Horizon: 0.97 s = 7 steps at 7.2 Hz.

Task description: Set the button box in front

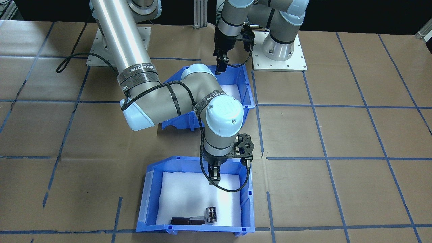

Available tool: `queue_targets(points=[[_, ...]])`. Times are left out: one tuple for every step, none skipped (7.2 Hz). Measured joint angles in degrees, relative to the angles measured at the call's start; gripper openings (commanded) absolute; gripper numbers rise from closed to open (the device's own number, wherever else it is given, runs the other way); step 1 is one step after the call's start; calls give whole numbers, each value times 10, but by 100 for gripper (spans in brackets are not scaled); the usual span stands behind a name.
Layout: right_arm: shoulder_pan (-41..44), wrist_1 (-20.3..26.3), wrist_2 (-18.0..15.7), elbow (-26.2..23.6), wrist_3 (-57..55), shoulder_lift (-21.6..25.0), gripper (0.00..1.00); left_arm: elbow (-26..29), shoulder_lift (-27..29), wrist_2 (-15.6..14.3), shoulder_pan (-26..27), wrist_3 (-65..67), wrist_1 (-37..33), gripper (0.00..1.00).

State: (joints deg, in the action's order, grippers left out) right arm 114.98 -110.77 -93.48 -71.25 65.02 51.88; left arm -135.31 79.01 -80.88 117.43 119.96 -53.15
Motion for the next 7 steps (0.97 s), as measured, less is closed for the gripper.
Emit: queue_targets(points=[[0, 2, 0, 2, 0, 4, 6, 1, 18, -2, 5, 4, 21, 72], [0, 2, -1, 4, 0, 7, 6, 1, 27, -3, 7, 4, 31, 40], [-4, 2, -8, 5, 2, 16, 6, 2, 32, -3, 7, 1, 34, 9], [-14, 8, -20, 3, 11, 32, 6, 3, 35, -2, 8, 2, 37, 1], [-37, 22, -29, -1, 37, 53, 6, 3, 37, -2, 8, 5, 38, 0], [-77, 38, -32, -6, 80, 76, 6, 3, 39, -2, 8, 6, 39, 0], [-122, 47, -32, -20, 125, 101, 6, 4, 38, -4, 7, 4, 39, 0]])
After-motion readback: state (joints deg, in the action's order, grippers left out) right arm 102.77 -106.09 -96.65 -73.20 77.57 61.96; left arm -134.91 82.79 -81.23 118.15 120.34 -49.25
